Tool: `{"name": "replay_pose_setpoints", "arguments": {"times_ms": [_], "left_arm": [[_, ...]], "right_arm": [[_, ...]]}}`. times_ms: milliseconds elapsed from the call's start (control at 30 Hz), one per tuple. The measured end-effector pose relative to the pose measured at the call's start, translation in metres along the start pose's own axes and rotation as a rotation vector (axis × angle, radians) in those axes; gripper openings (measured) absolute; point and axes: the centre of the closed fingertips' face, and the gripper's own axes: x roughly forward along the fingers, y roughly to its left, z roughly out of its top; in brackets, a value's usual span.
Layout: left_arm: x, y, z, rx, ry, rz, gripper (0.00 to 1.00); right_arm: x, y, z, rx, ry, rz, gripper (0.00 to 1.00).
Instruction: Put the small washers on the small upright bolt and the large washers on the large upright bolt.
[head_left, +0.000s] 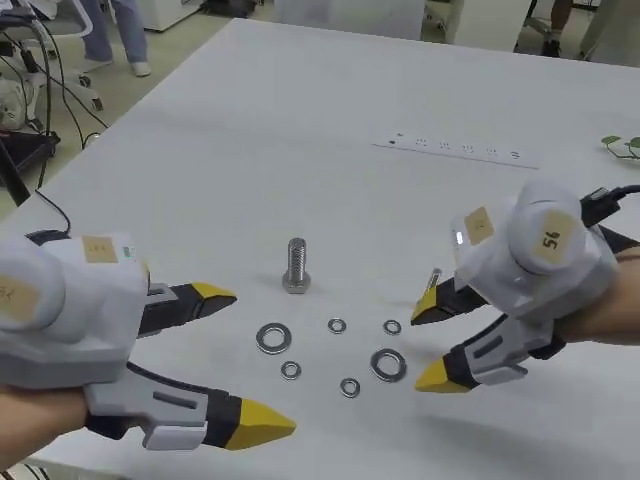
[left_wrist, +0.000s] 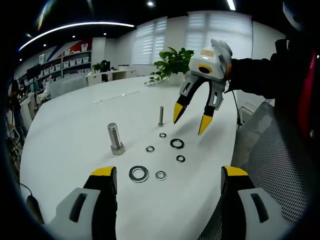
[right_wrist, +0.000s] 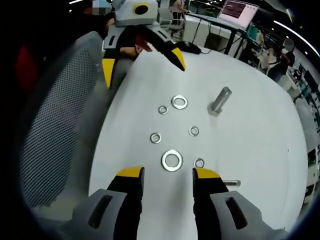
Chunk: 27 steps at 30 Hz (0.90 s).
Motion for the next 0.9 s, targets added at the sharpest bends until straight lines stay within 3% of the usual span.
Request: {"name": "replay_pose_setpoints", "arguments": {"times_ms": [433, 900], "left_arm": [[-0.002, 0.003, 0.003, 0.002, -0.019, 0.013, 0.85], [-0.004, 0.004, 0.004, 0.006, -0.024, 0.017, 0.84]], "right_arm": [[0.015, -0.002, 0.001, -0.020, 0.060, 0.055, 0.35], [0.026, -0.004, 0.001, -0.035, 0.098, 0.076, 0.33]]}}
